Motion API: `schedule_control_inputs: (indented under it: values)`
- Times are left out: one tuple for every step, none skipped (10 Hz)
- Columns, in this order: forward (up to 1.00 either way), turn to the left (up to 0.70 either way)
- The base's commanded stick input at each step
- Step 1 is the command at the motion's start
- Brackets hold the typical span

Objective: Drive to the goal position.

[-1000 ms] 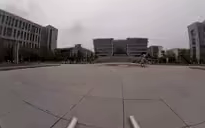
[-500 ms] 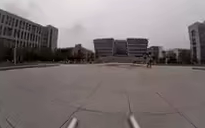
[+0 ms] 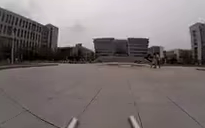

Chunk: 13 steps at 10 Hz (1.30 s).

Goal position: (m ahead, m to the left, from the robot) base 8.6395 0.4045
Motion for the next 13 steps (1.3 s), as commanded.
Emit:
schedule_control_inputs:
  values:
    - [1.00,0.00]
    - [1.00,0.00]
    - [1.00,0.00]
    - [1.00,0.00]
    - [1.00,0.00]
    - [1.00,0.08]
    - [1.00,0.00]
    - [1.00,0.00]
    - [1.00,0.00]
    - [1.00,0.01]
    - [1.00,0.04]
    - [1.00,0.35]
    - [1.00,0.29]
